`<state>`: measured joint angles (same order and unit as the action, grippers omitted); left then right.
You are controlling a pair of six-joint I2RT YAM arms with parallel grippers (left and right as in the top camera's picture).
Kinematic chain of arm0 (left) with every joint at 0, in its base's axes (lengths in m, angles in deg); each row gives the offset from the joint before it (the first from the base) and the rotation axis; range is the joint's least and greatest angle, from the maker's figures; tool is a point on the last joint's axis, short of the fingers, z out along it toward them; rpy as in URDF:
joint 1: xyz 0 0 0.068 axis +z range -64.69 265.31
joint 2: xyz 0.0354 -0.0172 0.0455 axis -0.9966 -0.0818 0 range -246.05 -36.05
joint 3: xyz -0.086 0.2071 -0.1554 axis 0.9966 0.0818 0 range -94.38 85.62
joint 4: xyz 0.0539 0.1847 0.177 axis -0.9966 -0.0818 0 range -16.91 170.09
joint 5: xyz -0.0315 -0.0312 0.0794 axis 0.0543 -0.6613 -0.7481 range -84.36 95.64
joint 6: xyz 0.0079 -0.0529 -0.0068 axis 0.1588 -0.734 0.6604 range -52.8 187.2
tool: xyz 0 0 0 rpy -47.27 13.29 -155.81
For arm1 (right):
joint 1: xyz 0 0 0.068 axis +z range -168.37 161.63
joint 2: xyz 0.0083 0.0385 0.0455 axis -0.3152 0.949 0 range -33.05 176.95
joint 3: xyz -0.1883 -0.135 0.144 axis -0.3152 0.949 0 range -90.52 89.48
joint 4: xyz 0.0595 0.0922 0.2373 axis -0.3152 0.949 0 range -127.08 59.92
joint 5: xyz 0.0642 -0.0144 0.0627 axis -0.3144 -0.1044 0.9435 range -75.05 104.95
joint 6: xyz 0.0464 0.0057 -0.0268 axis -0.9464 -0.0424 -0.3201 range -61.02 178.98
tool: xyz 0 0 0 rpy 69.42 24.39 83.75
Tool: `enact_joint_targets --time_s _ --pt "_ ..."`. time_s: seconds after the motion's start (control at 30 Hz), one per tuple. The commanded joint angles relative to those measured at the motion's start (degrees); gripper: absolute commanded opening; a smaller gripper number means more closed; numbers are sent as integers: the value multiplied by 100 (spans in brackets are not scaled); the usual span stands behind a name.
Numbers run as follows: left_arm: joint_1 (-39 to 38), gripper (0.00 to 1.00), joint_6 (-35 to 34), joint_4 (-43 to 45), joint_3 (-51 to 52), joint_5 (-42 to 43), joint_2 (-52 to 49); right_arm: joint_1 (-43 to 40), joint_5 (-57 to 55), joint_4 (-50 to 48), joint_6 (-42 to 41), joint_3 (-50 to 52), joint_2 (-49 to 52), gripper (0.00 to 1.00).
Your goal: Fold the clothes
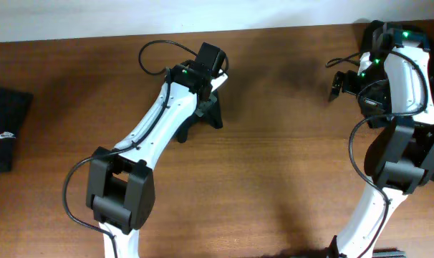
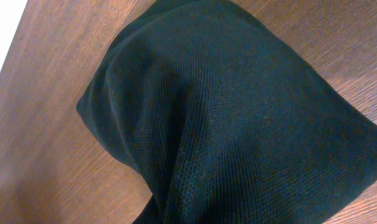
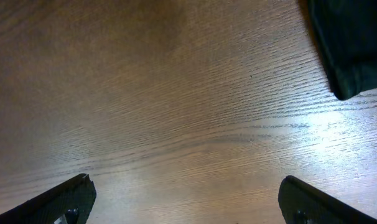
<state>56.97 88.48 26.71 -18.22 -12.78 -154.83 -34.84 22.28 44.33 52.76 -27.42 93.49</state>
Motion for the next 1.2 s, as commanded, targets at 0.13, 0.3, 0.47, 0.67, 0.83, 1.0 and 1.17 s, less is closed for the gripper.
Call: enact_joint_targets --time_s 0.13,0.3,0.47,0.67,0.83,1.0,1.17 --pt "0 0 -114 96 -122 109 37 -4 1029 101 129 -66 -146 99" --pt "0 0 -649 518 -186 107 39 313 2262 461 1569 -66 -146 75" --pt "0 0 -1296 791 -516 175 39 1051 1676 627 2122 -66 -146 73" --pt "2 0 -1432 713 -1071 581 39 2192 1368 98 2415 -66 -146 73" --pt "72 0 -1504 577 -1346 704 39 2900 964 -820 1967 -66 -146 74" --pt "278 0 -1556 505 -1377 1344 39 3353 354 -1475 1609 -66 -146 76" --pt "586 0 -1860 490 -1377 1906 39 3641 -321 -1698 1510 -66 -151 82"
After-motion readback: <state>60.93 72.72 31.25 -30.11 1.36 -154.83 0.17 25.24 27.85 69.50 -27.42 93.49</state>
